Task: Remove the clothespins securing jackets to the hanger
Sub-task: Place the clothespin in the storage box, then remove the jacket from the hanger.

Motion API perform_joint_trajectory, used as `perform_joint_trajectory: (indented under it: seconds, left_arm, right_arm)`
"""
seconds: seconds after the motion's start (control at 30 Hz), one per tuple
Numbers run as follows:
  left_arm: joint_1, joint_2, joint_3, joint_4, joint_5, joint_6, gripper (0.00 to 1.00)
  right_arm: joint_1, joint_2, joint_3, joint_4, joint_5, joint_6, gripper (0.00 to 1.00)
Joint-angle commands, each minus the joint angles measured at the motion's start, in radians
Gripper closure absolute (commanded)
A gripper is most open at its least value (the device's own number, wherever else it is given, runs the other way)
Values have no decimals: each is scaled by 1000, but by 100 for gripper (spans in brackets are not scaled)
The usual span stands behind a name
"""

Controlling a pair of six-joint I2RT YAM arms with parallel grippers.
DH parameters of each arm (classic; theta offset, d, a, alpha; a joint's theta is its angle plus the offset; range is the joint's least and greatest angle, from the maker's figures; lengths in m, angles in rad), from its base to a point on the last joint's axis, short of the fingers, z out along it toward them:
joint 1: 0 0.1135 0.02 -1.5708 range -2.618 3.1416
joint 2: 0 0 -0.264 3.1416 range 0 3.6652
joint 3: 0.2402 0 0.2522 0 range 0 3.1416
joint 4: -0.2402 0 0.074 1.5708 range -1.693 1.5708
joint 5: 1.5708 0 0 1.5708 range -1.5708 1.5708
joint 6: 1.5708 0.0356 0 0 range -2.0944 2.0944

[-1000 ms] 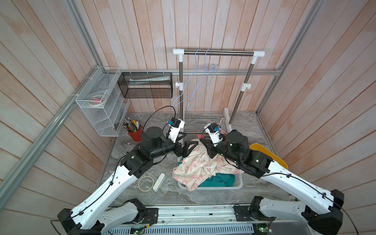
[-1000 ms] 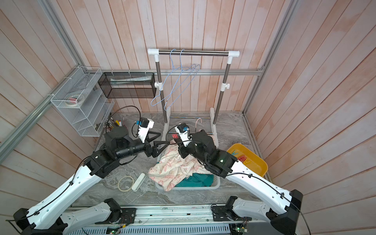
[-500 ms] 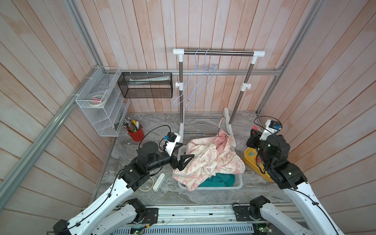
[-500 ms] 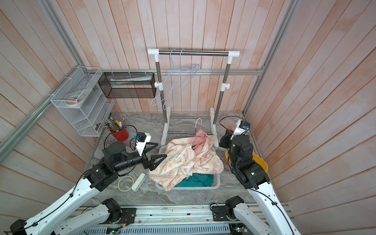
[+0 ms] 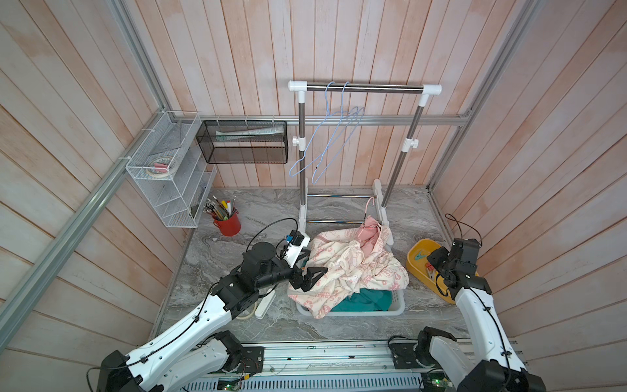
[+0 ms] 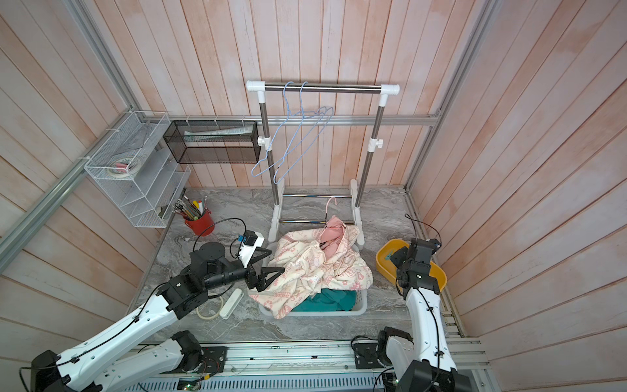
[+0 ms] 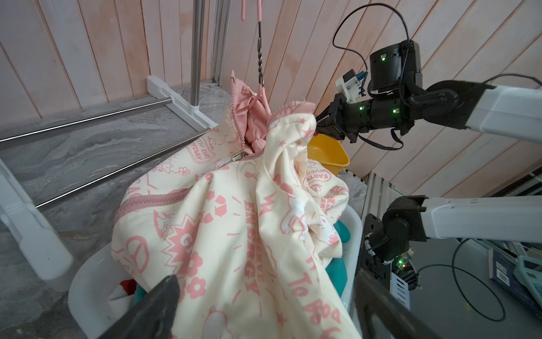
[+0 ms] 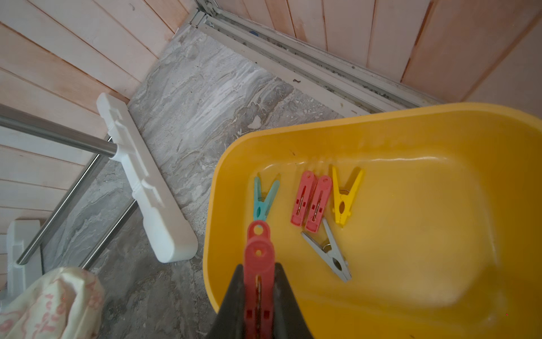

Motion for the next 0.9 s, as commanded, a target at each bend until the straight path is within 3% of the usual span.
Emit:
perform_joint_trajectory:
  seconds: [0.0,0.1,0.4,0.5,0.6,0.77,0.87]
  left_arm:
    - [-5,3,2,7,4,-19,6]
    - [-4,-2,-2,14,-1,-16,6]
    - [-27,-28,-2,-17,4,44,5]
    - [-89,-65,2,-60,-75,115,4]
    - [-116,-80,34,-134,-94,105,4]
    - [-121,-102,61,-228,-145,100,4]
    - [-126,-79,74,-260,-143,100,4]
  right_arm:
    - [-39,41,-18,77,-74,4,100]
    - [-58,92,-31,111,-80,-11,96]
    - [-74,131,8,132,-70,-59,47]
    - [-66,116,56,95,-137,-117,44]
    - [75,36,95,122,-202,-189,44]
    - [374,-95,159,196,-329,-237,33]
    - [541,-114,209,226,-295,-268,28]
